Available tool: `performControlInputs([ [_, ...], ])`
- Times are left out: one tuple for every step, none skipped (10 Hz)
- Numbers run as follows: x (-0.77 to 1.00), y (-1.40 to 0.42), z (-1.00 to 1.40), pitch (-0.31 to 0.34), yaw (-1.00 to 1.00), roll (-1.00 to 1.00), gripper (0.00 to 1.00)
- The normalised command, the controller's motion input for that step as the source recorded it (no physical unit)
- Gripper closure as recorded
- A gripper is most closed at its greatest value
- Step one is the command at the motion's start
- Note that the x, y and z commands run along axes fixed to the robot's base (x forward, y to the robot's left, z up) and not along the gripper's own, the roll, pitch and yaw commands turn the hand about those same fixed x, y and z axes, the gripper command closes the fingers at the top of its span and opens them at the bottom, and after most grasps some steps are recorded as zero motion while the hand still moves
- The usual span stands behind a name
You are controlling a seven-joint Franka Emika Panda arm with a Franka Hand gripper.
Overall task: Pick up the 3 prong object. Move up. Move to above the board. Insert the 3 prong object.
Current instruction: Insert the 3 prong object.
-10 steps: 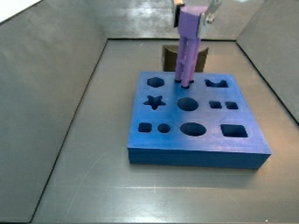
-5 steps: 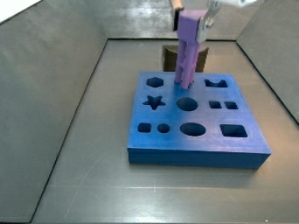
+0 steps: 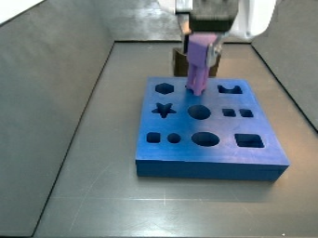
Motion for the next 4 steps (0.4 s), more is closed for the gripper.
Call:
performControlInputs([
  [0.11, 0.0, -0.29, 0.0, -0.06, 0.03, 1.0],
  [0.0, 0.0, -0.03, -0.014, 0.0, 0.0, 1.0],
  [-0.02, 0.0, 0.0, 0.0, 0.0, 0.01, 1.0],
  [0.0, 0.0, 0.0, 0.0, 0.0, 0.0, 1.0],
])
